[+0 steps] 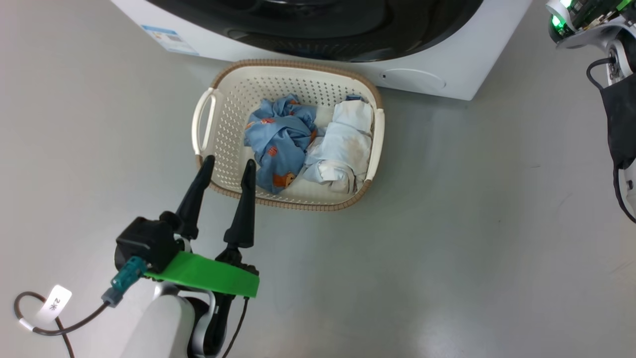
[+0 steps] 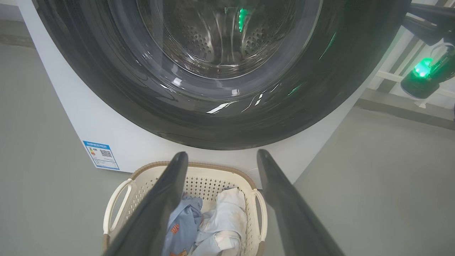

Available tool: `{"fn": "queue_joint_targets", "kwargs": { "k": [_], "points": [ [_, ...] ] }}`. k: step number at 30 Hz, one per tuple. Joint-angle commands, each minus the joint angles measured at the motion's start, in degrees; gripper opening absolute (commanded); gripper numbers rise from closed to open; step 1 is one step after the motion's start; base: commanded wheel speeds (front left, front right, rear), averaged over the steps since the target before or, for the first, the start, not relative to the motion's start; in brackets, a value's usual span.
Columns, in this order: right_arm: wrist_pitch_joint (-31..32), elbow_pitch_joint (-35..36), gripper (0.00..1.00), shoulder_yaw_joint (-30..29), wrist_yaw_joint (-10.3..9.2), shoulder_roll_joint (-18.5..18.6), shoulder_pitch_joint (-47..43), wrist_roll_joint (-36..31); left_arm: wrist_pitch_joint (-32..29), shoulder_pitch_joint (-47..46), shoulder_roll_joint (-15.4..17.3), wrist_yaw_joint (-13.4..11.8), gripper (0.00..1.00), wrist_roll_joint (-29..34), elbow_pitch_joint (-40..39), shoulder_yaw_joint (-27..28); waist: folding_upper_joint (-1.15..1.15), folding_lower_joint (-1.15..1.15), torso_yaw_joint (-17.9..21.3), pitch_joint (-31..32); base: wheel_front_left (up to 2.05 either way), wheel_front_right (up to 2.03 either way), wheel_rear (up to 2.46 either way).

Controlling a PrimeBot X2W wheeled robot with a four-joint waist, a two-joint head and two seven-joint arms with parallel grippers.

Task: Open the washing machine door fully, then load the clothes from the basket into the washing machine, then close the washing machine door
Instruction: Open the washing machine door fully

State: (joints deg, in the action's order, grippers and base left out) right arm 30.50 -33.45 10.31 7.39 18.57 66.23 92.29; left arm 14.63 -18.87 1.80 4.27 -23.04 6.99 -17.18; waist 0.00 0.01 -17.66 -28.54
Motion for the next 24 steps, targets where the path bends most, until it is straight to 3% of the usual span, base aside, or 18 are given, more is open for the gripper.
{"fn": "queue_joint_targets", "kwargs": {
  "k": [1,13,24],
  "points": [
    [0.4,1.18,0.0,0.43,0.1,-0.76,1.26,-0.65,0.37,-0.79,1.08,-0.5,1.0,-0.37,-1.66,1.51,0.0,0.0,-0.43,-0.43,0.0,0.0,0.0],
    [1.73,-0.17,0.0,1.7,0.1,-0.73,3.71,-2.49,0.37,-1.86,1.08,-1.06,1.0,-1.66,-1.96,-0.02,0.0,0.0,-1.93,-1.76,0.0,0.0,0.0],
    [4.55,3.46,0.0,4.38,0.1,-1.15,-2.06,-2.57,0.37,-0.47,1.08,-1.09,1.0,-1.05,-1.44,0.98,0.0,0.0,-0.9,1.21,0.0,0.0,0.0]
  ]
}}
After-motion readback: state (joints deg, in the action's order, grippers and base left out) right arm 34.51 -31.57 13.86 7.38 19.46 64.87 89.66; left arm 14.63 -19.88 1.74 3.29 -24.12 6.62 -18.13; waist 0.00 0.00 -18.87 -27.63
